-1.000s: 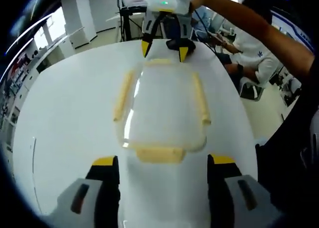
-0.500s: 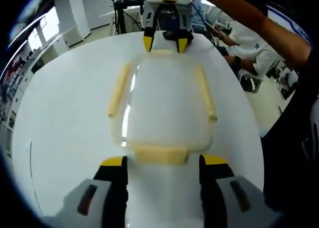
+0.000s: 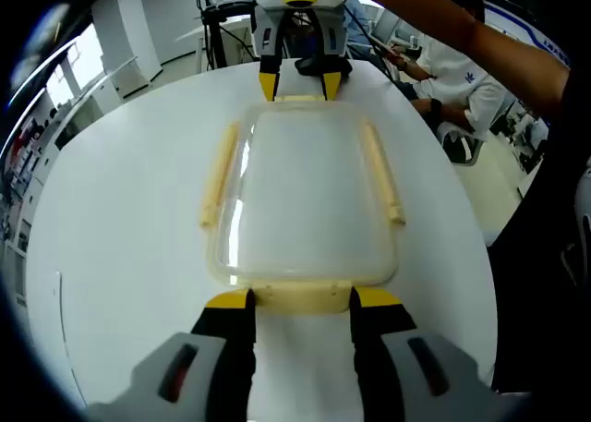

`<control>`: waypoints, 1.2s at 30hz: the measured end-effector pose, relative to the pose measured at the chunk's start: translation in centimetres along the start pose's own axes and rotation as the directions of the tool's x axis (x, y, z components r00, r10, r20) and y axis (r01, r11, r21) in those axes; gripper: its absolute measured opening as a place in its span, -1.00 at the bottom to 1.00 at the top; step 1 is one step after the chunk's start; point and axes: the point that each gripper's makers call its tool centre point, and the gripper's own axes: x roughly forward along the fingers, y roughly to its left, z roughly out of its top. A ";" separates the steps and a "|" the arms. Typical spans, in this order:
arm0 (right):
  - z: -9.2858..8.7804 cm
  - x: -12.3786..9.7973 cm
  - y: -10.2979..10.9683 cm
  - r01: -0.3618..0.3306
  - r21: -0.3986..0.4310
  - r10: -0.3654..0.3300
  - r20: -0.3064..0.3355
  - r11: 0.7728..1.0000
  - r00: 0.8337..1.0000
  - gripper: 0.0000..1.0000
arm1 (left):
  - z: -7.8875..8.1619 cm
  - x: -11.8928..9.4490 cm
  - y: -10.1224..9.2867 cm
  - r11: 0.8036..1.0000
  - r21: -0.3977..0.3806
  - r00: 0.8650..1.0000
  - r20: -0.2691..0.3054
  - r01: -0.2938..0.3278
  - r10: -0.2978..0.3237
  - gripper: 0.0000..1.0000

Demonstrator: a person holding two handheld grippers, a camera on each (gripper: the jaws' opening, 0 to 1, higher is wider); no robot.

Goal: Snap each plastic latch of the storage box into its locked position after aligning the lid with the box until every specified latch is closed and the lid sits flush.

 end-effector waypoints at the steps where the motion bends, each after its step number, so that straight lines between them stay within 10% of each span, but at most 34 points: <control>1: 0.0 0.0 0.0 -0.001 -0.002 0.001 0.003 1.000 1.000 -0.23 | 0.0 0.0 0.0 1.000 0.003 1.000 -0.004 0.001 -0.001 -0.23; 36: -0.3 0.0 -0.2 0.000 0.050 -0.001 0.013 0.999 1.000 -0.26 | 0.0 -0.7 0.1 1.000 -0.030 0.996 0.093 -0.005 0.007 -0.25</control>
